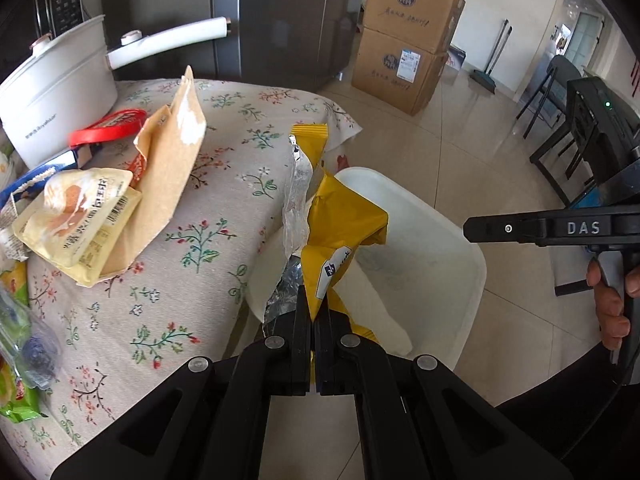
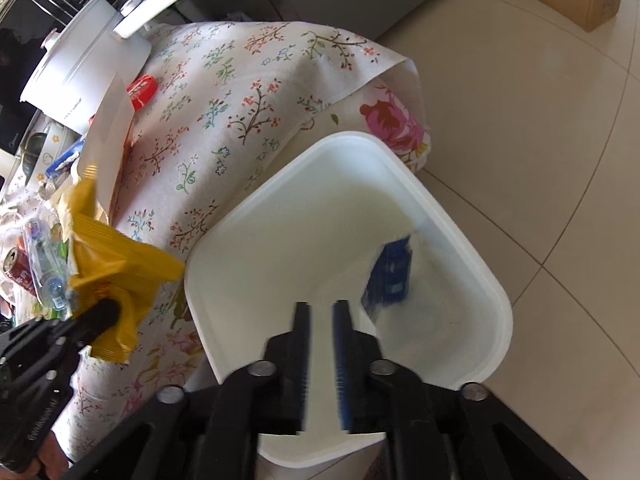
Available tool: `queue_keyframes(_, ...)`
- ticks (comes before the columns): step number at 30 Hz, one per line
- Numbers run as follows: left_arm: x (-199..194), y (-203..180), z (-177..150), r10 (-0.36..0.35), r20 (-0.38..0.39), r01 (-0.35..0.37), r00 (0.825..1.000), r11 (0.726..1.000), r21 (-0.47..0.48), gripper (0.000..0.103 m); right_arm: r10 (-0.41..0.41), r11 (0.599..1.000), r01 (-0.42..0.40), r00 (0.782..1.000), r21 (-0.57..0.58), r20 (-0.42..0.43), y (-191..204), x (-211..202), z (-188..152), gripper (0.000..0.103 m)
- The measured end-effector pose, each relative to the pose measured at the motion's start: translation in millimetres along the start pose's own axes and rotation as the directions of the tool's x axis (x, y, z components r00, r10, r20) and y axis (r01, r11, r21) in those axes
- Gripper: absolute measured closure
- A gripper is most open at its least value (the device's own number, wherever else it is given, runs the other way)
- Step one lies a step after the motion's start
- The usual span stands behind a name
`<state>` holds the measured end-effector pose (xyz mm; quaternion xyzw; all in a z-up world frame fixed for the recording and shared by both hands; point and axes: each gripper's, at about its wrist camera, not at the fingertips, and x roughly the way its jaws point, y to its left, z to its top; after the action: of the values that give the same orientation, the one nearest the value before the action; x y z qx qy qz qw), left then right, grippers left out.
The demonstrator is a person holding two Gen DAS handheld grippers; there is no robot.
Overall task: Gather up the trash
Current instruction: 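Carry both items over the white bin and open the right tool to drop the paper, then open the left tool to drop the yellow chip bag into the bin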
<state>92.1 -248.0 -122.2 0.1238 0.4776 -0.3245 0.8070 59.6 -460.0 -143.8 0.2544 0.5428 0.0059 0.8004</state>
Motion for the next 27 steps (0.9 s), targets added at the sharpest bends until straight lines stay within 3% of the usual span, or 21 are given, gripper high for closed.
queue_keyframes(2,8,-4,1,-0.001,-0.011,0.001,1.0,1.0,0.01,0.103,-0.004,1.0,0.004,1.0,0.017,0.008,-4,-2,0,0.061)
queue_keyframes(7,21,-9,3,-0.017,-0.018,0.017,1.0,0.999,0.027,0.103,-0.034,0.999,0.033,0.999,0.03,0.014,-11,-7,0,0.058)
queue_keyframes(12,25,-12,5,-0.009,-0.018,0.009,1.0,0.999,0.049,0.096,-0.071,0.997,0.07,0.997,0.021,0.02,-13,-9,-2,0.051)
queue_keyframes(16,20,-7,1,0.015,-0.014,-0.015,1.0,0.999,0.04,0.049,-0.1,0.995,0.099,0.994,0.011,0.039,-13,-14,-1,0.042)
queue_keyframes(27,-19,25,-16,0.092,0.011,-0.091,0.996,0.995,-0.03,0.029,-0.116,0.992,0.119,0.99,-0.037,0.075,13,-19,3,0.034)
